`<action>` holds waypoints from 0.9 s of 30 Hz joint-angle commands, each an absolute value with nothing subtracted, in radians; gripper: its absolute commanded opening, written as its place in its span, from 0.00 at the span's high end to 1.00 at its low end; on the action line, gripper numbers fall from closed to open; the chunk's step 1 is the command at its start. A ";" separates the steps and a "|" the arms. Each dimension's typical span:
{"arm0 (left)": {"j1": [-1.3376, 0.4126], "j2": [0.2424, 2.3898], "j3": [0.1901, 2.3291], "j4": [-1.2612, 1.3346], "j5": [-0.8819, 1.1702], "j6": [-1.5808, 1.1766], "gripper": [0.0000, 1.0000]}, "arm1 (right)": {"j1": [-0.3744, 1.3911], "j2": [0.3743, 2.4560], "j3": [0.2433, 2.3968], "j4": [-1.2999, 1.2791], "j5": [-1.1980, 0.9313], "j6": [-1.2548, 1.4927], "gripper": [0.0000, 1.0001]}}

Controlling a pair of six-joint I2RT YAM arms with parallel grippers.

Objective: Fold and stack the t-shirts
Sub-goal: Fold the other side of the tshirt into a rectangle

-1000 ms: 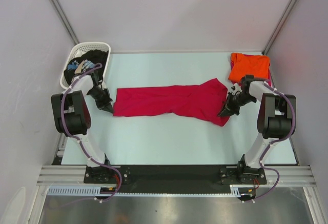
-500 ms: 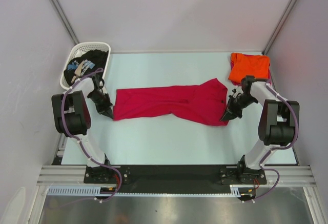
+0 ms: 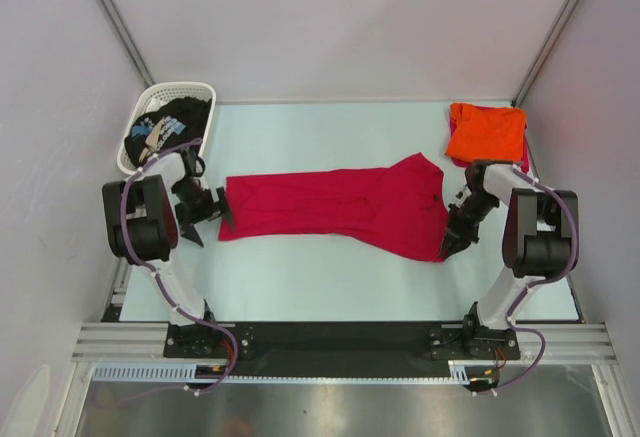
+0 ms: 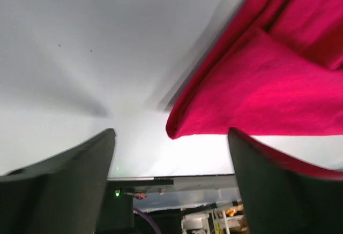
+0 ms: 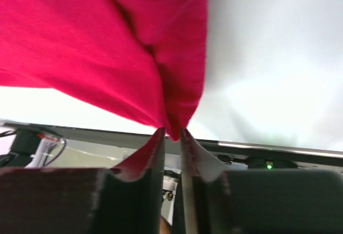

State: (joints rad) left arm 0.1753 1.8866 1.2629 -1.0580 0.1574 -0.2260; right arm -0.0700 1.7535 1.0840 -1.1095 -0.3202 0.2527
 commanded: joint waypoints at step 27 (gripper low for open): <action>0.009 2.100 1.700 -1.069 0.282 -0.166 0.00 | 0.273 2.039 1.701 -1.081 -0.227 0.218 0.13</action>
